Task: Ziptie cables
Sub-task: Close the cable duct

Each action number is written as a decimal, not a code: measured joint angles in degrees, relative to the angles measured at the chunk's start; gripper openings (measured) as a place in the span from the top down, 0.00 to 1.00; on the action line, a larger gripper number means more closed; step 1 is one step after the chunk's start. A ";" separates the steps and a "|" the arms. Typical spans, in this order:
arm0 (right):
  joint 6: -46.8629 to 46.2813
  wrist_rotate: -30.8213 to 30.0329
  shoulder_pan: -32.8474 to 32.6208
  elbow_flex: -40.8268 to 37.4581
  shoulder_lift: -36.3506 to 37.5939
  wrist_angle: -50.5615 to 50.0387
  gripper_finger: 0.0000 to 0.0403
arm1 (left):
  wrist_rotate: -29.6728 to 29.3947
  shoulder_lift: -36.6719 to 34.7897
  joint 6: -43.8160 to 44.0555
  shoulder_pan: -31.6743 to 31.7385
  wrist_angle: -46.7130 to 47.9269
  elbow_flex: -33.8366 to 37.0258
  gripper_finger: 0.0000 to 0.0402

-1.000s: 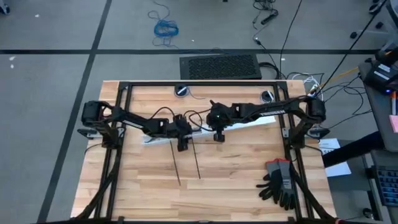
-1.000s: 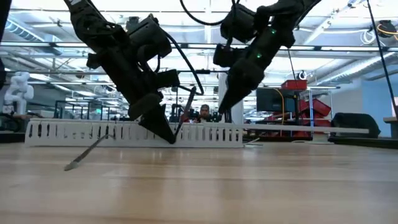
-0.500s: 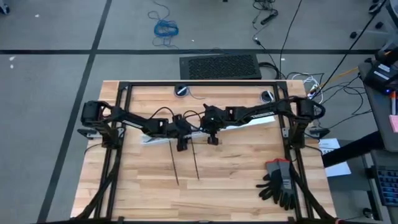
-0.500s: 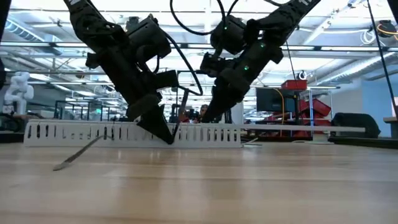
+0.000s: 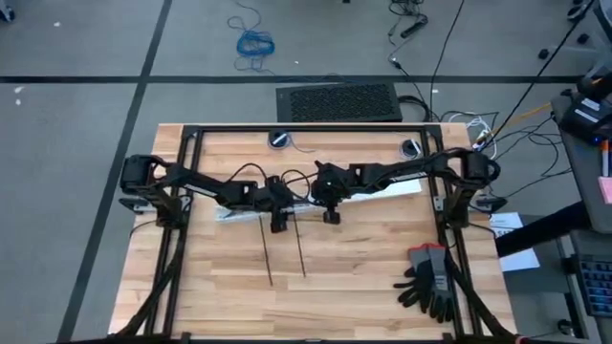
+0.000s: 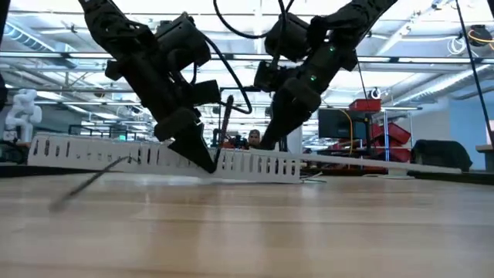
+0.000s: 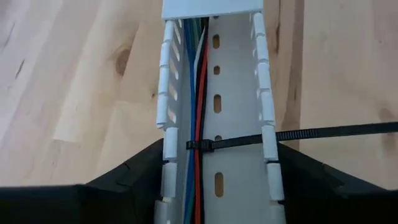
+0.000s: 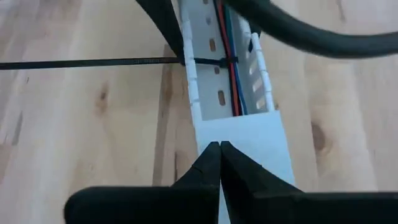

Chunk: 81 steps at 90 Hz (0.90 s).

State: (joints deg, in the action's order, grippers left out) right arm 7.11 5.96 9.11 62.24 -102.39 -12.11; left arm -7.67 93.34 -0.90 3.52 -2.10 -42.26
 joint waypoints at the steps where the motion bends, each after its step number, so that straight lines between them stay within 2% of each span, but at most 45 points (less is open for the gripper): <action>1: -0.01 0.00 0.07 -0.14 -0.03 0.20 1.00 | -0.01 -0.04 -0.01 0.01 0.01 0.00 0.36; 28: -0.37 0.00 0.69 -1.05 -0.56 1.17 1.00 | 1.26 -0.19 0.58 -0.25 0.38 -0.04 0.29; 81: -1.31 -0.22 0.65 -1.15 -0.61 1.16 1.00 | 1.87 -0.96 -2.85 0.37 -3.58 -3.82 0.29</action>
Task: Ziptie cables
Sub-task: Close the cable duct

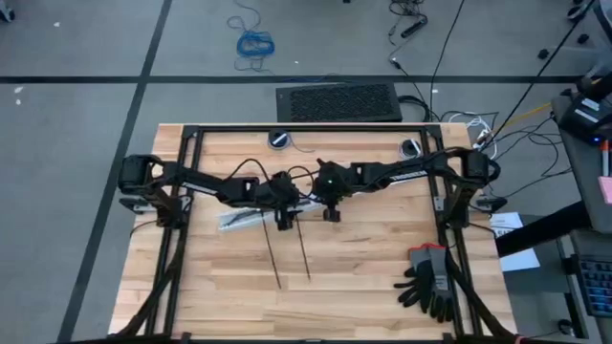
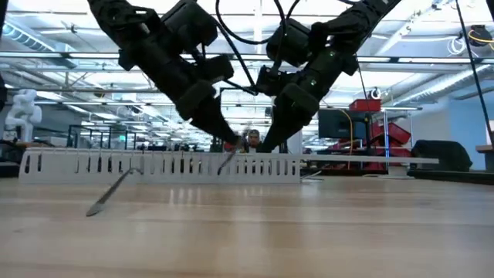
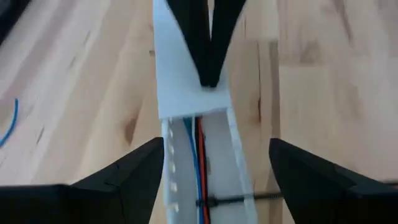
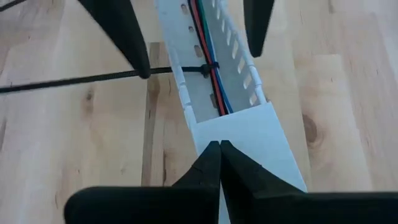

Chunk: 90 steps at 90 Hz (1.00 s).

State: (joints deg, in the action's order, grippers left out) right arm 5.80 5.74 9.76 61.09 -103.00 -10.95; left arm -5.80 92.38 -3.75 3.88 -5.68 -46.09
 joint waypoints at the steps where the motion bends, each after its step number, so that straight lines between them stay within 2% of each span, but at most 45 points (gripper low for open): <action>1: 0.00 0.00 0.00 -0.01 0.00 0.01 1.00 | 0.00 0.00 0.10 0.04 -0.04 0.00 0.29; 17: 0.00 -0.02 -0.07 -0.03 -0.02 0.30 1.00 | -0.46 1.32 2.99 1.28 -1.24 0.00 0.29; 29: -0.26 -0.01 -0.08 -0.03 -0.07 0.51 1.00 | 2.82 3.43 6.10 2.25 -4.58 -0.07 0.29; 47: -0.26 0.00 -0.09 -0.03 -0.07 0.56 1.00 | 3.06 6.66 7.77 2.53 -4.62 -0.03 0.29; 67: -0.61 -0.04 -0.09 -0.08 -0.11 1.11 1.00 | -0.09 9.12 10.69 2.41 -5.13 0.02 0.29; 90: -1.73 0.00 -0.12 -0.10 -0.13 1.64 1.00 | -0.22 13.84 12.50 2.36 -12.08 0.04 0.29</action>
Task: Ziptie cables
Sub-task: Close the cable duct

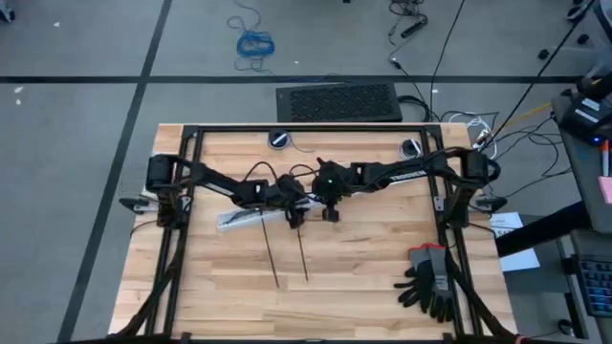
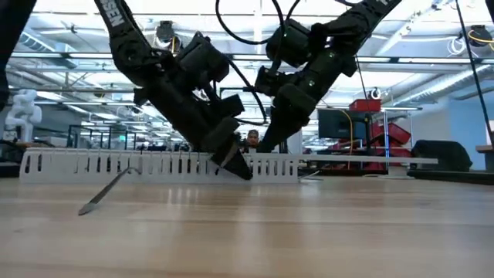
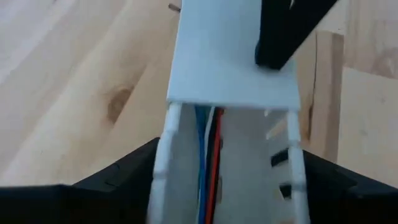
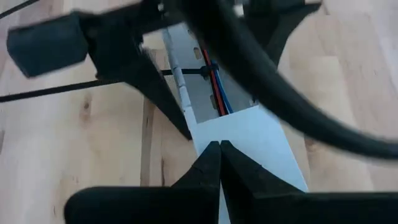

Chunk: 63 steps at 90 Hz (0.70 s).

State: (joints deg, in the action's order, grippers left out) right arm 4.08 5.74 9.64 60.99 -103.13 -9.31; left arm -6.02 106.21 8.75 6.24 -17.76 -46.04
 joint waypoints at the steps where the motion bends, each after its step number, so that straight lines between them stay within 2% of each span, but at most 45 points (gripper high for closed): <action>1: 0.00 0.00 0.00 0.00 0.00 -0.01 1.00 | -0.04 0.16 -0.01 -0.01 -0.04 0.01 0.29; 13: -0.20 0.02 0.01 0.00 0.00 0.01 1.00 | -0.46 0.72 0.00 -0.04 -0.57 -0.02 0.30; 34: -0.46 -0.07 0.05 0.00 0.00 0.08 1.00 | -0.70 0.72 -0.45 -0.04 -0.56 -0.02 0.41; 53: -1.31 -0.02 -0.01 0.00 -0.02 0.18 1.00 | -0.68 0.74 -1.63 -0.04 -0.50 -0.02 0.40; 63: -1.53 0.26 -0.38 0.09 -1.85 4.05 1.00 | -0.35 0.74 -1.79 -0.02 -0.50 -0.02 0.40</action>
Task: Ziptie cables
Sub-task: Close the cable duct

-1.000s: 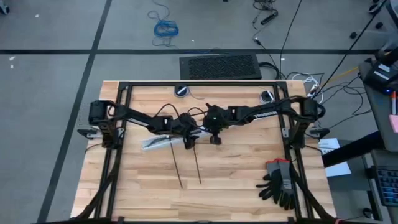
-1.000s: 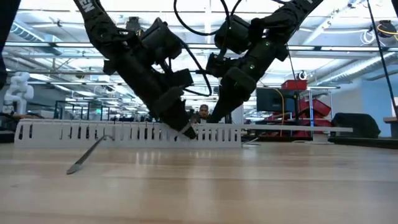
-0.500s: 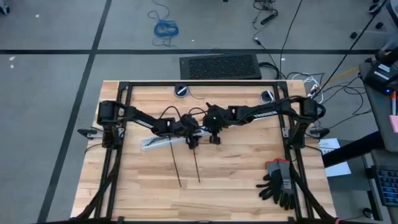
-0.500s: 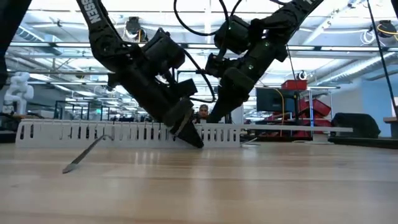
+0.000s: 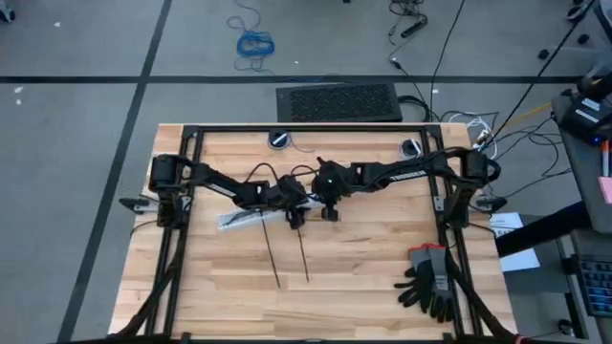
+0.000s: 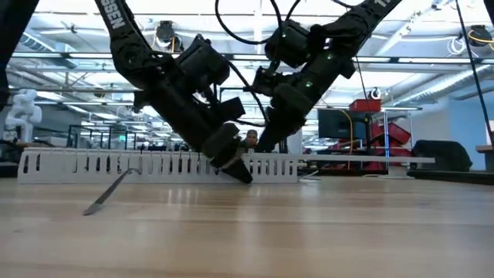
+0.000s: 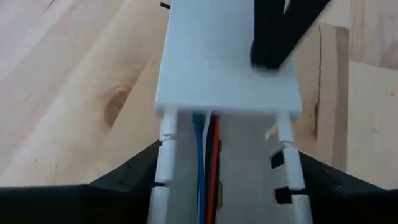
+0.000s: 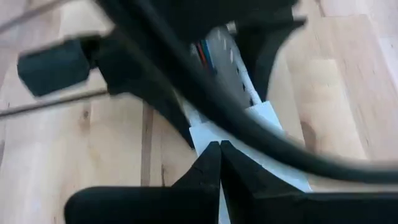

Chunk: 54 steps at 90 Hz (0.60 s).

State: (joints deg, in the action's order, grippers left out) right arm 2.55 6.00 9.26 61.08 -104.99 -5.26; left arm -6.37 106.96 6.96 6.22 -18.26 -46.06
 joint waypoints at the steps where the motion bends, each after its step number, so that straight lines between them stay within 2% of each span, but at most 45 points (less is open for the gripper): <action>1: 0.00 0.06 -0.04 0.01 -0.29 0.51 1.00 | 0.04 0.00 -0.02 0.00 0.02 0.00 0.40; 22: -0.39 0.04 -0.59 0.42 -3.83 5.81 1.00 | 0.67 0.00 -0.48 -0.09 0.35 0.02 0.40; 45: 1.92 -0.20 -0.68 0.04 4.97 0.06 1.00 | 1.77 0.02 -3.21 -0.13 0.31 -0.02 0.40; 54: 2.69 -2.92 -0.68 0.20 8.57 -5.03 1.00 | 2.89 0.02 -4.82 -0.13 0.31 -0.02 0.40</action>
State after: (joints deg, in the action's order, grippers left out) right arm 5.24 3.08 8.58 61.28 -96.41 -10.29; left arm -3.49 106.98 2.14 6.09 -17.96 -46.09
